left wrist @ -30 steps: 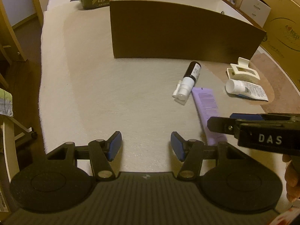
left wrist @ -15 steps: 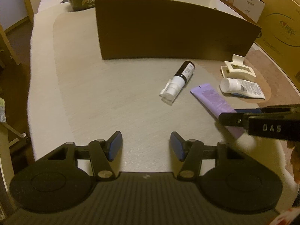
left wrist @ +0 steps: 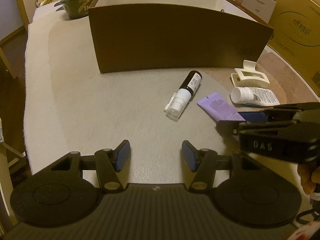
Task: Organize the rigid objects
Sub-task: 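Lower the right tool onto the purple tube and close its fingers, then lift the purple tube with the right tool toward the brown box, then grasp the brown dropper bottle with the left tool while the right carries the purple tube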
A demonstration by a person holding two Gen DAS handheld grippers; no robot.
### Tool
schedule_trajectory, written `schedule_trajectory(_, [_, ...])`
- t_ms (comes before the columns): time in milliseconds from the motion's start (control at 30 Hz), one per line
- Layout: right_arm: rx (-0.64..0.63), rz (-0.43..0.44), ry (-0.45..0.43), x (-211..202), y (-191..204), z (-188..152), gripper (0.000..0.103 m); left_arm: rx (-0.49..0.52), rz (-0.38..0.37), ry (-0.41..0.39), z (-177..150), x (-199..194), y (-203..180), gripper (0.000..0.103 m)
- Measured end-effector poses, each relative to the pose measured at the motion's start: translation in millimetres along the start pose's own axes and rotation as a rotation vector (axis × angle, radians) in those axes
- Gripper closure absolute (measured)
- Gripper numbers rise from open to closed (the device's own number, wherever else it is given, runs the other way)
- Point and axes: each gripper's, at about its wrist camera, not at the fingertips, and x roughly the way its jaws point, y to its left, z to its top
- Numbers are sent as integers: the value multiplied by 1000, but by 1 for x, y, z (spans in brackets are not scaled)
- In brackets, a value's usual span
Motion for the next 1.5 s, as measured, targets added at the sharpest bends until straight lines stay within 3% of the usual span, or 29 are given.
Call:
schedule_trajectory(167, [-18, 19, -17, -4, -2, -3, 69, 21, -7, -10, 5, 3, -2, 49])
schedule_trajectory(433, [90, 93, -94, -36, -33, 10, 70, 102, -46, -52, 25, 10, -12, 50])
schedule_trajectory(600, [136, 69, -132, -51, -55, 16, 69, 198, -52, -58, 45, 25, -25, 50])
schedule_trajectory(867, [200, 37, -153, -62, -84, 17, 69, 259, -54, -27, 66, 56, -41, 53])
schedule_trajectory(1133, [241, 33, -162, -65, -99, 14, 69, 213, -61, -8, 72, 68, -48, 79])
schedule_trajectory(1500, [265, 36, -160, -63, -107, 10, 69, 107, -48, 22, 64, 60, -50, 81])
